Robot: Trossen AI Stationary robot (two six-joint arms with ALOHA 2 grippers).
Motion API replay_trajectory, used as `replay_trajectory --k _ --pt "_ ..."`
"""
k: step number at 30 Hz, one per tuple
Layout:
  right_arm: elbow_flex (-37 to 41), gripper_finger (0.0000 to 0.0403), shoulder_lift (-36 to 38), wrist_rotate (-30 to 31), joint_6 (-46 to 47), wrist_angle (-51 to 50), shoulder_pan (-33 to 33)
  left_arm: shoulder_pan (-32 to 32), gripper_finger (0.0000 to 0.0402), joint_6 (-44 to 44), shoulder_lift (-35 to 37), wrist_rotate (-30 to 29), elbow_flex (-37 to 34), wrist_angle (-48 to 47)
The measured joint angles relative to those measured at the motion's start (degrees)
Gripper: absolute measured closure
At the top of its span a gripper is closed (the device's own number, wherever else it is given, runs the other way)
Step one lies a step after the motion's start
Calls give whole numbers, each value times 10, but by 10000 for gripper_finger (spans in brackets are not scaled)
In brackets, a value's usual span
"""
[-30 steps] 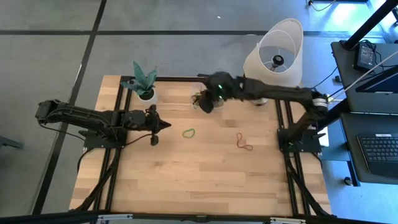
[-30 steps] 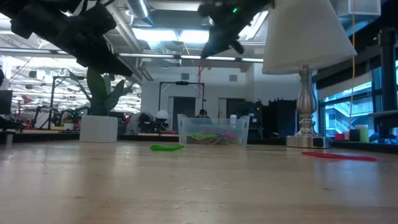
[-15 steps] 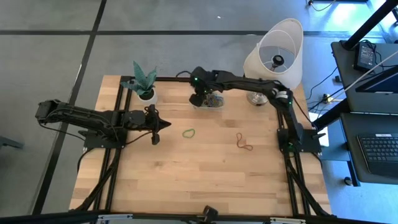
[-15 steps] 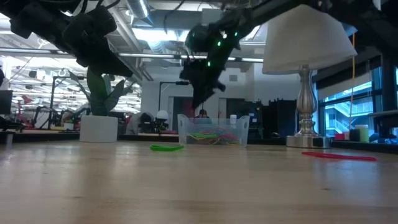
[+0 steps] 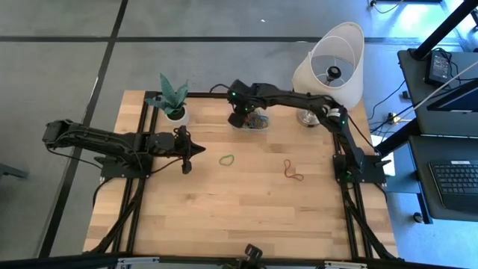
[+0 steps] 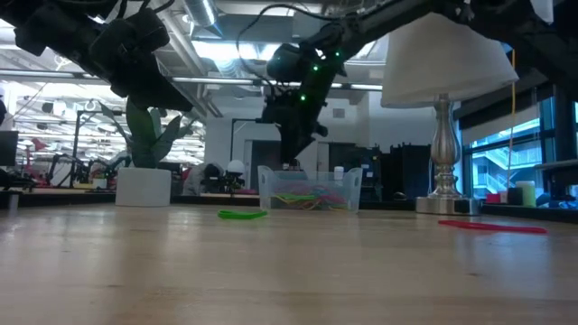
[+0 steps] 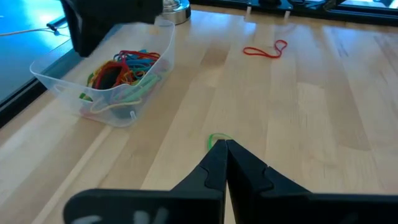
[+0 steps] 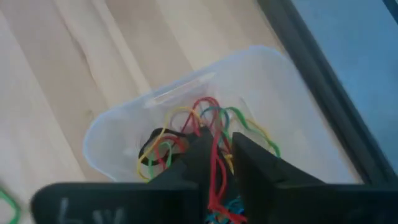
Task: Pick and place rubber bands into bin
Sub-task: Put the red rubber band into the transparent bin, then put the green rubber band into the transparent bin
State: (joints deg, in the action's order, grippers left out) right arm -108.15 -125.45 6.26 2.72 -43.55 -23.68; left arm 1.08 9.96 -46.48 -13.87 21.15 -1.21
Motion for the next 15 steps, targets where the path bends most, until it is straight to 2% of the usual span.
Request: replay_trajectory --k 8,15 --pt "-71 285 0 0 2 -81 -2 0 396 4 0 12 0 0" --pt "-131 280 0 -18 51 -180 10 0 400 3 0 35 0 0"
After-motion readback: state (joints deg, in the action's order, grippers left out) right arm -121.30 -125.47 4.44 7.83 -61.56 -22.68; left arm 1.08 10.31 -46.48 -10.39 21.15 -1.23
